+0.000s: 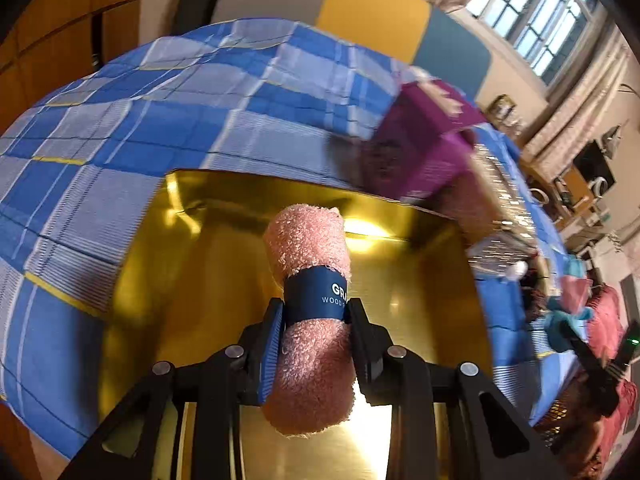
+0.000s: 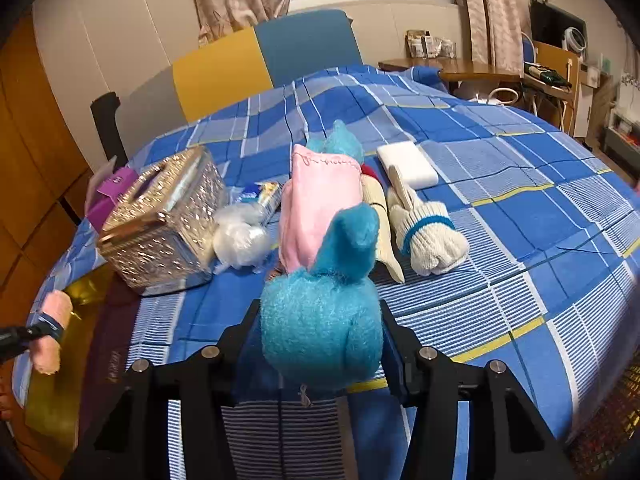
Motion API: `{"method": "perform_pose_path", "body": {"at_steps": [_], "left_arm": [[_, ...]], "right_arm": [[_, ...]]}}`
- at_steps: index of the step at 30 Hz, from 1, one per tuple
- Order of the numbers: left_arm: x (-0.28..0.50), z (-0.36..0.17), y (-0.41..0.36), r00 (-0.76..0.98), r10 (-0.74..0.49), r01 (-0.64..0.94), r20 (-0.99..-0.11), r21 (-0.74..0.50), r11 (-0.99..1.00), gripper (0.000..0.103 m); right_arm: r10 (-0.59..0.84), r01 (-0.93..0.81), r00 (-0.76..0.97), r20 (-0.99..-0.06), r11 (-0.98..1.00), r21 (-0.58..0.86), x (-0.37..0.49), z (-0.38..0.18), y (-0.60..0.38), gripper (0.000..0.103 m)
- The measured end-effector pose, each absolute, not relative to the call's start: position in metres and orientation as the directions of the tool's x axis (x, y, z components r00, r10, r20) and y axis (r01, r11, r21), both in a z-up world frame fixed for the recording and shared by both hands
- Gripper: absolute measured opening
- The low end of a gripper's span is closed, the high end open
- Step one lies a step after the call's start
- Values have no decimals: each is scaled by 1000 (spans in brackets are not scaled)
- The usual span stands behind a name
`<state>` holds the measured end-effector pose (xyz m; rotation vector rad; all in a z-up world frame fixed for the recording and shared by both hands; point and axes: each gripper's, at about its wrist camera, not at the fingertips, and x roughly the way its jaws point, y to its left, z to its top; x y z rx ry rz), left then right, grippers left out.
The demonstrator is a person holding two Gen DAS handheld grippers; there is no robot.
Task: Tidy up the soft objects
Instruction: 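Carry the towel roll into the gold tray and open the left gripper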
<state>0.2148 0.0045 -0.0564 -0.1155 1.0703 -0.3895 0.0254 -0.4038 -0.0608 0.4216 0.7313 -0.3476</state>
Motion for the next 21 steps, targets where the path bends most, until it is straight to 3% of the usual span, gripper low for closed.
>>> {"method": "perform_pose_path", "body": {"at_steps": [17, 21], "left_arm": [[260, -82, 36, 444, -134, 137, -886, -81, 987, 35], [258, -78, 44, 446, -193, 132, -874, -150, 980, 39]], "right_arm": [[-134, 390, 769, -625, 873, 293, -1, -20, -366, 53], [-127, 386, 770, -625, 873, 298, -3, -19, -361, 53]]}}
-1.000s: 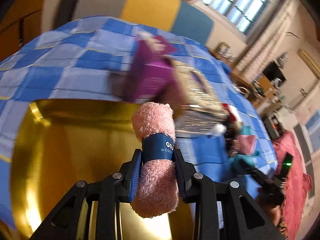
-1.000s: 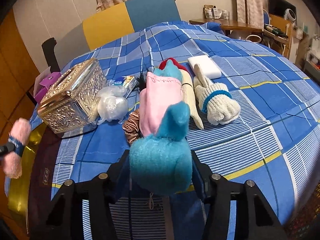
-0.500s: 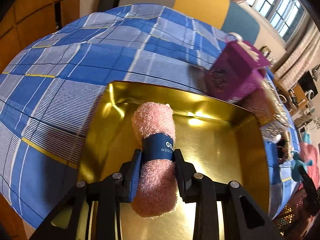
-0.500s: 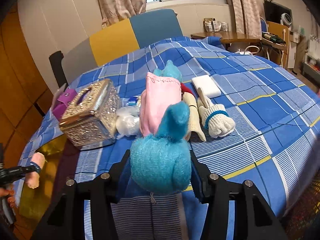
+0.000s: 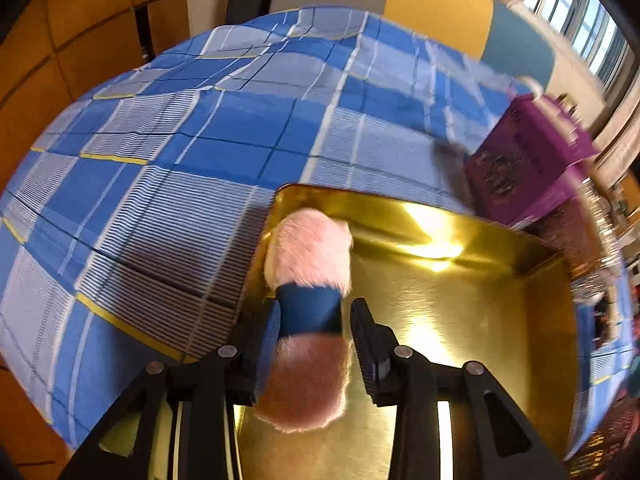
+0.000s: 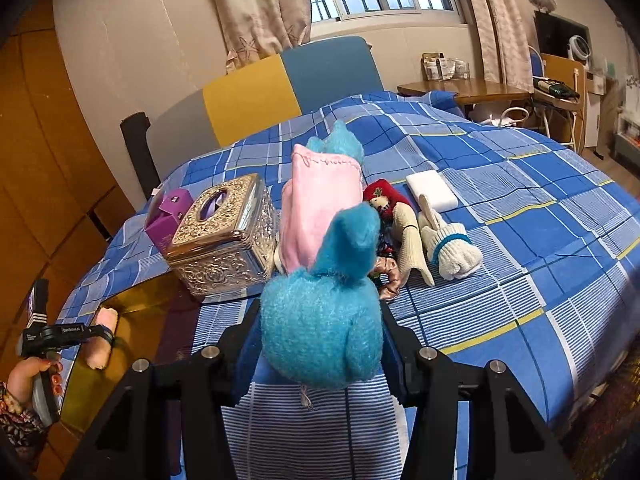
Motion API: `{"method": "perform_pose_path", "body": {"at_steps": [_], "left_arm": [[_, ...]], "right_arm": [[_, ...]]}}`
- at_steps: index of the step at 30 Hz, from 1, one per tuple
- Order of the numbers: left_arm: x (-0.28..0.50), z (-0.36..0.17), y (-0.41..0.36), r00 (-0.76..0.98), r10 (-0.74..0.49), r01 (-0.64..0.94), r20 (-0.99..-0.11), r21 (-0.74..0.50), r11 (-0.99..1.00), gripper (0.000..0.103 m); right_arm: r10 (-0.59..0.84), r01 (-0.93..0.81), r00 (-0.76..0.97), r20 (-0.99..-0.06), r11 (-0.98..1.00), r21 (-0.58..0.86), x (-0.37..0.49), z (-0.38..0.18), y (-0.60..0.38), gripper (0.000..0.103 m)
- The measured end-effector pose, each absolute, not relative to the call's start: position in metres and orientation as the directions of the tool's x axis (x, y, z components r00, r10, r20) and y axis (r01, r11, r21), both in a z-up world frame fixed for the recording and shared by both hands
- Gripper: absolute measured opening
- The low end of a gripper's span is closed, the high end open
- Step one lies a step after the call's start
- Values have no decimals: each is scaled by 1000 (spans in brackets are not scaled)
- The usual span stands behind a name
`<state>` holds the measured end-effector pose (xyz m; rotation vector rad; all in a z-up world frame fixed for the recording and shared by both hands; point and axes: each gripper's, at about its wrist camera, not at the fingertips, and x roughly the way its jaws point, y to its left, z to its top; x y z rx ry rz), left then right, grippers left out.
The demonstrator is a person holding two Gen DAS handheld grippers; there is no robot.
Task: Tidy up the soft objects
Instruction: 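Carry the towel roll into the gold tray and open the left gripper, then carry the teal plush into the gold tray and open the right gripper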
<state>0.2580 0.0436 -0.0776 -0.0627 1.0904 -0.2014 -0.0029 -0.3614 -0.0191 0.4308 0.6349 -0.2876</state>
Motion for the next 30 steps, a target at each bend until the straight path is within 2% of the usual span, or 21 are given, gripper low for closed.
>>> {"method": "perform_pose_path", "body": {"at_steps": [2, 9, 20, 25, 30], "left_arm": [[252, -70, 48, 475, -206, 127, -855, -165, 978, 42], [231, -48, 48, 558, -226, 130, -798, -185, 974, 42], [159, -49, 22, 531, -369, 222, -763, -295, 929, 42], [137, -54, 23, 540, -362, 224, -760, -284, 932, 42], [128, -61, 41, 539, -338, 161, -772, -299, 940, 42]], "right_arm": [[-124, 385, 771, -625, 872, 302, -3, -18, -359, 53], [-81, 357, 782, -618, 871, 337, -1, -13, -352, 53], [133, 174, 787, -602, 889, 424, 35, 5, -296, 53], [227, 86, 750, -622, 898, 432, 55, 2, -260, 54], [354, -52, 656, -666, 902, 429, 86, -7, -206, 54]]}}
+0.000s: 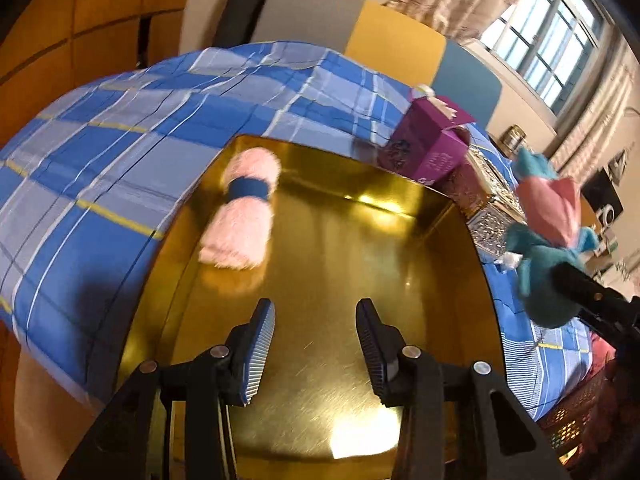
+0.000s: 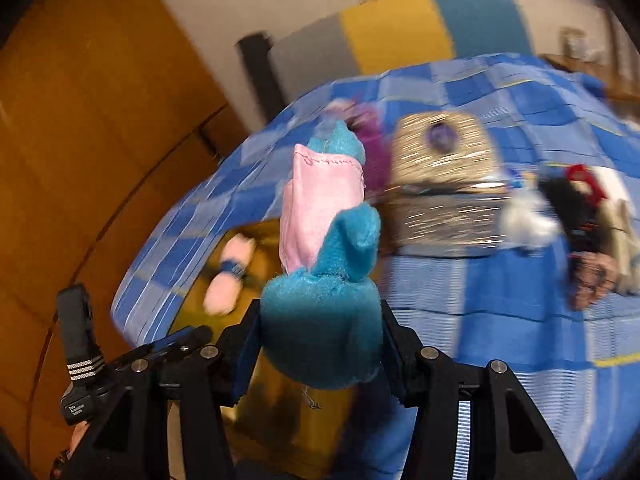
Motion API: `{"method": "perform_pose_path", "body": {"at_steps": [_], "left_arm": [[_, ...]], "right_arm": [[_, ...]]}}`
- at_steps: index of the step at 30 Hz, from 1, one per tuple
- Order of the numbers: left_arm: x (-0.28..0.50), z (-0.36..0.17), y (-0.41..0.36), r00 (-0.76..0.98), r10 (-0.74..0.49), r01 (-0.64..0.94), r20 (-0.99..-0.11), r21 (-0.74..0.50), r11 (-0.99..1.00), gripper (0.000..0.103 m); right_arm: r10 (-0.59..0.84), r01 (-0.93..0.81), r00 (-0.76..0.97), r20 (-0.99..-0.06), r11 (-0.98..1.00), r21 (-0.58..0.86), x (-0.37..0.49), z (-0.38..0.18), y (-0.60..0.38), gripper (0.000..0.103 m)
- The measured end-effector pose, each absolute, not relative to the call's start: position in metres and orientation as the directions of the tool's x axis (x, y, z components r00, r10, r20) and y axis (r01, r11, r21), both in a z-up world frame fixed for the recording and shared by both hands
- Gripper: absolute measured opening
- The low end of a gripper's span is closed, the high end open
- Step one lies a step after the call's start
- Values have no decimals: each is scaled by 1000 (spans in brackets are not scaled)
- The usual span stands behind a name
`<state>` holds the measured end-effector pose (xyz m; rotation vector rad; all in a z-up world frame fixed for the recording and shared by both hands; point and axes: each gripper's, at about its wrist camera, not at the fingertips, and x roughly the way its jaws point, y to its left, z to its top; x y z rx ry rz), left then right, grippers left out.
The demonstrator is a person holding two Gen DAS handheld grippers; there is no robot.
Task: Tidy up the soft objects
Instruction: 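Carry the teal plush into the gold tray and open the right gripper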
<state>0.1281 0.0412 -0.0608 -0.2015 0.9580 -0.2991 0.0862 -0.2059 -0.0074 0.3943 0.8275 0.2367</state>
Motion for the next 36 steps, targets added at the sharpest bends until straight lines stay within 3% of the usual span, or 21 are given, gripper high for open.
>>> {"method": "perform_pose_path", "body": {"at_steps": [7, 18, 23, 29, 36], "left_arm": [[117, -60, 69, 562, -296, 109, -772, -286, 952, 42], [105, -58, 99, 584, -282, 53, -761, -311, 949, 42], [105, -60, 101, 580, -289, 48, -762, -322, 946, 42], [103, -58, 101, 588, -295, 53, -753, -329, 943, 42], [101, -59, 92, 579, -317, 73, -752, -339, 938, 42]], "right_arm": [[526, -75, 483, -700, 821, 566, 138, -49, -156, 56], [547, 6, 405, -733, 800, 600, 201, -96, -119, 58], [550, 10, 410, -727, 795, 607, 216, -96, -110, 64], [511, 12, 486, -709, 807, 590, 212, -75, -124, 91], [472, -48, 587, -658, 831, 554, 185, -37, -146, 93]]}}
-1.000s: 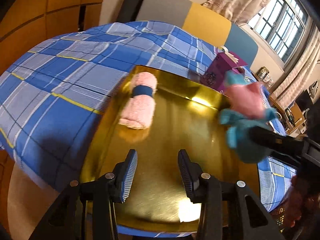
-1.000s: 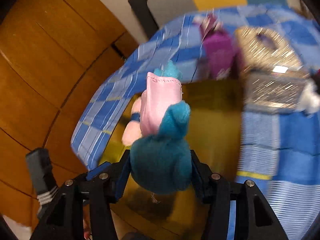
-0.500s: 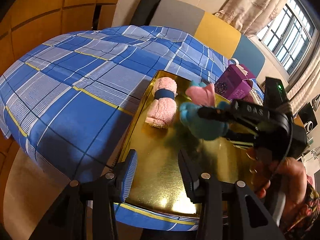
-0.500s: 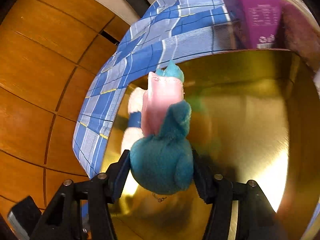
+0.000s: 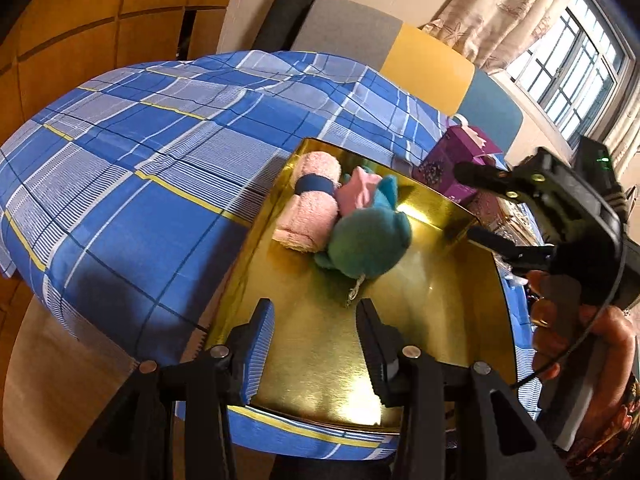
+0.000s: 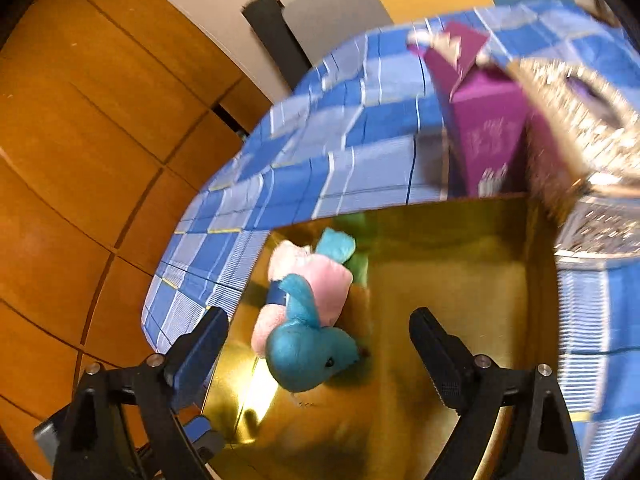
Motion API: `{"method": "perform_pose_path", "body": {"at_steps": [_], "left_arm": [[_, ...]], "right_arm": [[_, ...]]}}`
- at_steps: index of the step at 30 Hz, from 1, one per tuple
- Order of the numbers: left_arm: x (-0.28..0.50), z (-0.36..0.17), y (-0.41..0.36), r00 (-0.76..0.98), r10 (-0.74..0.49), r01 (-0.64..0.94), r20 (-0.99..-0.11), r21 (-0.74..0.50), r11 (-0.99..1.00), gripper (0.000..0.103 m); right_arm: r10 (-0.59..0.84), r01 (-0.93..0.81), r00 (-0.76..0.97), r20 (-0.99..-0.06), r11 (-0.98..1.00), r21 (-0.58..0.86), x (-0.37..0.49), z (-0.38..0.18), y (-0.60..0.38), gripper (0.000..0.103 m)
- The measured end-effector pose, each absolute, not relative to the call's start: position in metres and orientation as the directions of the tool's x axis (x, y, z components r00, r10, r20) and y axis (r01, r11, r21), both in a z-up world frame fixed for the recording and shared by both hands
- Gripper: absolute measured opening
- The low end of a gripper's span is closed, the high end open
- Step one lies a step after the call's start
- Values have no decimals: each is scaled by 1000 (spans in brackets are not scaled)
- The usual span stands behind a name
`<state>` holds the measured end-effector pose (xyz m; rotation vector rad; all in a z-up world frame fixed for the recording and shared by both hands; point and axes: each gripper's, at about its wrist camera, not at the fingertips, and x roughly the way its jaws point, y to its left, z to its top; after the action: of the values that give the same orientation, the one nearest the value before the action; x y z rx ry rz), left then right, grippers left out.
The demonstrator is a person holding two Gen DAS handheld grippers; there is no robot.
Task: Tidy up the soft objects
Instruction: 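Carry the teal plush into the gold tray and open the right gripper, then move the right gripper to the white knit glove and close on it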
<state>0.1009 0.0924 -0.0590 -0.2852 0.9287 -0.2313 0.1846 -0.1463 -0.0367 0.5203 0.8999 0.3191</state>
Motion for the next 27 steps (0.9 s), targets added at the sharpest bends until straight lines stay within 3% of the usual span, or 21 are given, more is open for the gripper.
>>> {"method": "perform_pose_path", "body": {"at_steps": [13, 27], "left_arm": [[90, -60, 56, 543, -390, 171, -743, -357, 918, 42], [77, -53, -4, 485, -473, 320, -735, -354, 879, 42]], "right_arm": [[275, -92, 658, -702, 954, 287, 122, -5, -162, 93], [85, 199, 661, -746, 938, 284, 68, -28, -268, 93]]}}
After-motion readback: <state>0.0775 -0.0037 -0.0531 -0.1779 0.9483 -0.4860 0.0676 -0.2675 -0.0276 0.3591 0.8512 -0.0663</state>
